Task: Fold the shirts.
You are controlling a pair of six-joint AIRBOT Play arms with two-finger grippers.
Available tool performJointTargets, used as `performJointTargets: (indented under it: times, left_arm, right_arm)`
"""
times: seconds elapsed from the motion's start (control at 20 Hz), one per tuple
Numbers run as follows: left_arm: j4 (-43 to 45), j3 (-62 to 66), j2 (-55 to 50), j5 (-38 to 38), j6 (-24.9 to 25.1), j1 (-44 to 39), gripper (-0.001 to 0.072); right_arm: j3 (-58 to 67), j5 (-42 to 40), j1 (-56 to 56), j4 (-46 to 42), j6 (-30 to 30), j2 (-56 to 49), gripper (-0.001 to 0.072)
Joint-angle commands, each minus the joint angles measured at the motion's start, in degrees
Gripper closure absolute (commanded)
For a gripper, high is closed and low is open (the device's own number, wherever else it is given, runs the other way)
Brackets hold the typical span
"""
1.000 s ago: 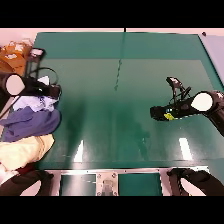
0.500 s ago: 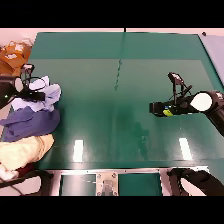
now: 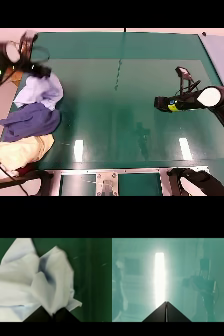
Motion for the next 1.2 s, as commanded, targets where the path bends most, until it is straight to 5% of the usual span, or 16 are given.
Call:
performJointTargets:
  times: [0.0,0.4,0.45,0.5,0.55,0.7,0.95,1.15]
  left_arm:
    - [-9.51,12.48,0.63,-6.91,0.83,-10.27,0.0688]
    - [-28.04,7.13,-9.70,-6.38,-1.55,-29.90,0.0686]
    - [-29.62,6.82,-11.47,-7.39,-1.44,-30.71,0.0578]
    - [-31.45,6.84,-12.92,-8.48,-1.60,-30.77,0.0139]
    - [-33.33,6.84,-13.42,-9.01,-1.92,-30.23,-0.0001]
    - [-33.88,10.36,-13.33,-11.91,-1.92,-24.13,-0.0007]
    - [-29.55,9.09,-13.42,-19.37,-3.08,-7.61,-0.0007]
    - [-29.57,-4.52,-13.62,-9.16,-2.58,-1.68,-0.0007]
  right_arm:
    - [2.73,1.57,-4.17,0.00,-1.29,0.00,0.0692]
    - [4.79,3.54,-9.25,0.15,-2.19,0.00,0.0692]
    - [4.79,3.93,-9.25,0.15,-2.32,0.00,0.0691]
    - [4.79,4.13,-9.25,0.15,-2.34,0.00,0.0618]
    - [4.79,4.22,-9.25,0.15,-2.34,0.00,0.0509]
    - [4.76,4.20,-9.25,0.15,-2.34,-0.63,0.0435]
    - [-0.68,3.91,-9.22,2.80,-2.60,-4.24,0.0413]
    - [-11.91,-2.82,-9.18,17.62,-10.82,-7.69,0.0306]
